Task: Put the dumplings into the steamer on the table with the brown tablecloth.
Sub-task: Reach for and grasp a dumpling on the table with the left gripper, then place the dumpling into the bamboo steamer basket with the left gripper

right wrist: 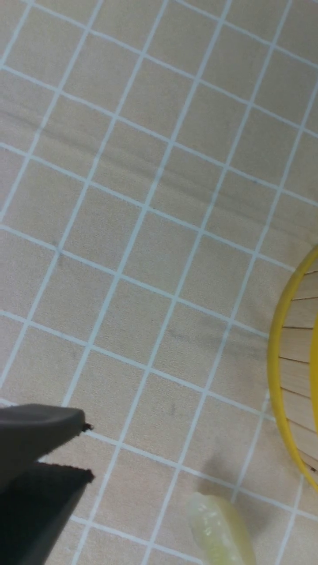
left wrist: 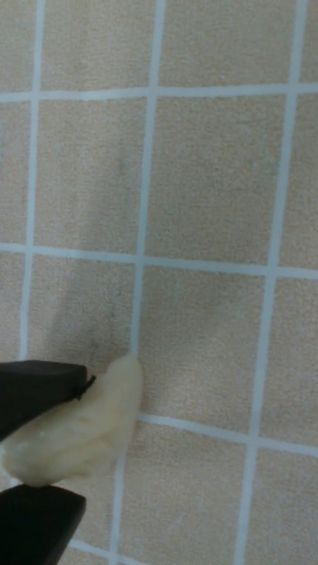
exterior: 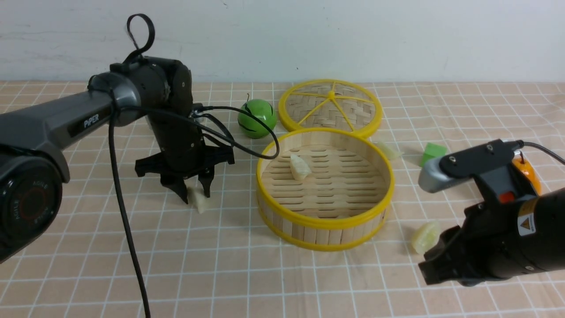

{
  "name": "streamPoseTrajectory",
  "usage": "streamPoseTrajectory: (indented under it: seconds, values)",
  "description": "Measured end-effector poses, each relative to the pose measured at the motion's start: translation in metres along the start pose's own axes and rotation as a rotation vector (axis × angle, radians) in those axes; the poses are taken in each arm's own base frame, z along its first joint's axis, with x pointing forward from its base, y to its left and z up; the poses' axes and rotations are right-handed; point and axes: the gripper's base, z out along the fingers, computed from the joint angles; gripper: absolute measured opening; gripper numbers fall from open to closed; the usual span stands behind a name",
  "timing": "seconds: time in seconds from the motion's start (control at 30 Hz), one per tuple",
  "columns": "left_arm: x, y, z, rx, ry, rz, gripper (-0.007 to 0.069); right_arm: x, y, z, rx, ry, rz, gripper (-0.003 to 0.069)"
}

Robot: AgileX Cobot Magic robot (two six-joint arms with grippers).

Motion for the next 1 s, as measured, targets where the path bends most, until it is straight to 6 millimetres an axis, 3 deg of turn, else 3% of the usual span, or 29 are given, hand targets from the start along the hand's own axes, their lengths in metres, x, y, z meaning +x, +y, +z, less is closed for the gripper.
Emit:
streamPoseTrajectory:
  seconds: [0.23, 0.33, 0.37, 0.4, 0.5, 0.63, 0.77, 0.87, 1.0]
  values:
    - [0.002, -0.001, -0.006, 0.018, 0.018, 0.064, 0.0228, 0.0, 0.0, 0.0, -0.001, 0.003, 0.002, 0.014]
    - [0.004, -0.005, -0.019, 0.066, 0.011, 0.087, 0.0195, 0.0, 0.0, 0.0, -0.002, 0.002, 0.003, 0.014]
    - [0.004, -0.009, -0.036, 0.11, -0.02, 0.103, 0.0195, 0.0, 0.0, 0.0, -0.002, 0.002, 0.003, 0.014]
    - [0.004, -0.009, -0.038, 0.115, -0.025, 0.105, 0.0195, 0.0, 0.0, 0.0, -0.002, 0.002, 0.003, 0.014]
    - [0.003, -0.012, -0.069, 0.167, -0.103, 0.121, 0.0195, 0.0, 0.0, 0.0, -0.002, 0.002, 0.003, 0.0144]
    - [0.005, -0.015, -0.074, 0.191, -0.099, 0.124, 0.0195, 0.0, 0.0, 0.0, -0.002, 0.002, 0.003, 0.0148]
    - [0.013, -0.031, -0.074, 0.24, -0.088, 0.169, 0.0195, 0.0, 0.0, 0.0, -0.002, -0.003, 0.003, 0.0149]
    - [0.029, -0.073, -0.079, 0.323, -0.153, 0.281, 0.0195, -0.001, 0.0, 0.0, -0.003, -0.013, 0.003, 0.015]
    - [0.044, -0.108, -0.081, 0.367, -0.226, 0.387, 0.0195, -0.001, 0.0, 0.0, -0.003, -0.013, 0.003, 0.0152]
